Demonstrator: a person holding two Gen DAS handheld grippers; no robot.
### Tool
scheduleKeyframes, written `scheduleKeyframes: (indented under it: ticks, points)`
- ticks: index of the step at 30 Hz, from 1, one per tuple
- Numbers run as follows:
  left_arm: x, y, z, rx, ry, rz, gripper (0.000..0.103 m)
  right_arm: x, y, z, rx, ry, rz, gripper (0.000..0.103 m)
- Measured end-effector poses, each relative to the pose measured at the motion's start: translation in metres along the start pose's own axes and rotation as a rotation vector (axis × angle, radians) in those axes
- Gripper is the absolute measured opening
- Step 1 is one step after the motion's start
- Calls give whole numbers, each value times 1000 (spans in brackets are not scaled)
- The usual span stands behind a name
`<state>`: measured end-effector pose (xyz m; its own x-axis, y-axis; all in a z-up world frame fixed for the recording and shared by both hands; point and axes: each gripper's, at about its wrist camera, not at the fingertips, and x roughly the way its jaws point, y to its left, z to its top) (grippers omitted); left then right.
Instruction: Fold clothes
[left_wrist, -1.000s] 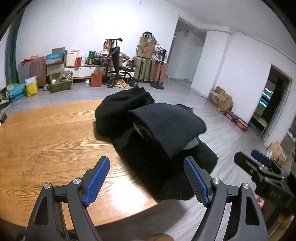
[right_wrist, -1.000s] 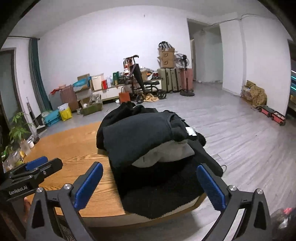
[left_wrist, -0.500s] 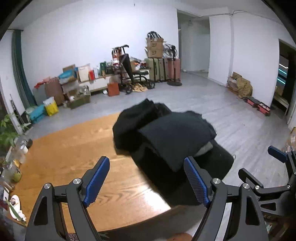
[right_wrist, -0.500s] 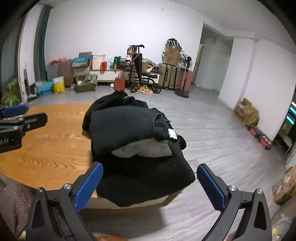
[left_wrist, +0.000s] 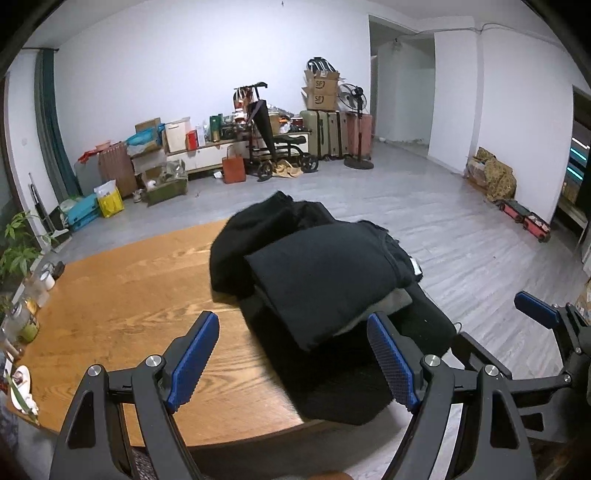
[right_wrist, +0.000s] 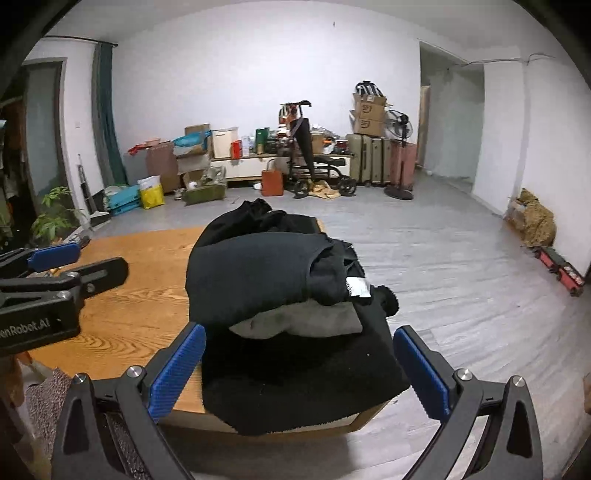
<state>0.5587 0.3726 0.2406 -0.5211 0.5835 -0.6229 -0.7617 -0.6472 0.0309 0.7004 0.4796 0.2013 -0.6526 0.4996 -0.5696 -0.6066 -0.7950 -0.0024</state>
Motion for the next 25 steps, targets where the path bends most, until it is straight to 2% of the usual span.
scheduleKeyframes:
  ticks: [6,10,16,25]
  points:
    - [1,-8,-13,-33,4,43,83,2,-7,-12,14,-12,29,103]
    - [1,-7,-20,-78,9,76,83,-5,-5,-16,-2,-67,45,103]
    - [3,-5,-25,-116,2,61,83,-4,-5,-22,-10,-59,84,103]
    - [11,-10,-28,-104,4,40,83,-1,-3,-28,-21,-41,77,103]
